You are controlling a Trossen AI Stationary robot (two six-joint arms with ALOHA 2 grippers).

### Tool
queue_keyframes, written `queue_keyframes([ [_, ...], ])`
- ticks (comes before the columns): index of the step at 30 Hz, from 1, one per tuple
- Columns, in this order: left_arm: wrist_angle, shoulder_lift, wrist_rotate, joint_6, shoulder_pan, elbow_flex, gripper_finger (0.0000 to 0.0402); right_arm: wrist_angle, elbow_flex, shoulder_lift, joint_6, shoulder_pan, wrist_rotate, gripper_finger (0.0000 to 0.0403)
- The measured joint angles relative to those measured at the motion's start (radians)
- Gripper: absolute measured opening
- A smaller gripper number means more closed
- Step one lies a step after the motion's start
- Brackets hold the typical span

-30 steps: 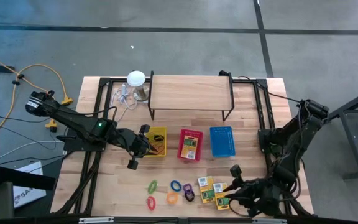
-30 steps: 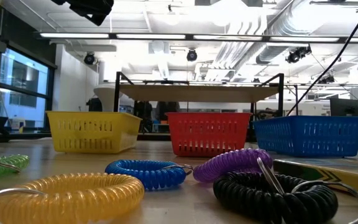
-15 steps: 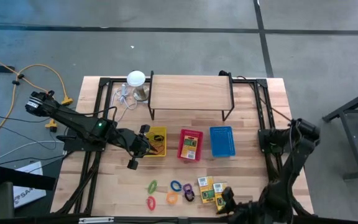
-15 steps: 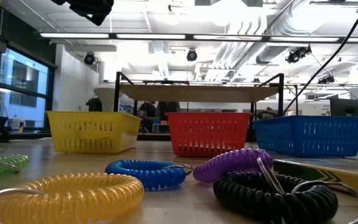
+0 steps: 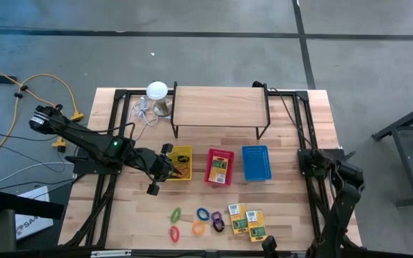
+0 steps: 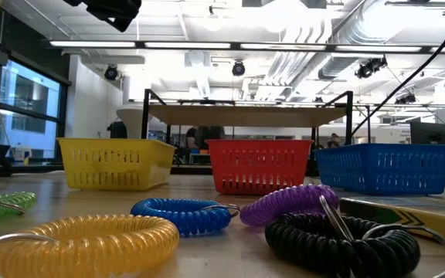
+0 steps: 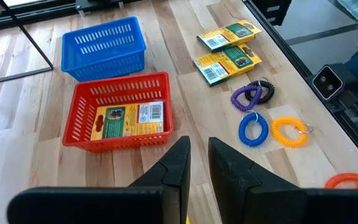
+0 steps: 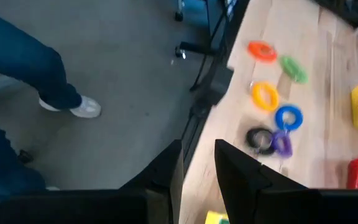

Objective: Pick & Place Office Desk Supplies
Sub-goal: Stack the yellow crayola box on top of the yellow crayola box in the red bin

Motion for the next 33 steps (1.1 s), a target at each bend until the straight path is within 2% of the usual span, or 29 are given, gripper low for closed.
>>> queue_keyframes([
  [16,0.003,0.000,0.000,0.000,0.000,0.000,0.0054,-0.243,0.000,0.076,0.231,-0.009,-0.066,0.0082],
  [25,0.003,0.000,0.000,0.000,0.000,0.000,0.0054,-0.263,0.000,0.077,0.245,-0.013,-0.089,0.0082],
  [33,0.003,0.000,0.000,0.000,0.000,0.000,0.0054,-0.299,0.000,0.128,0.289,-0.013,-0.072,0.0082],
])
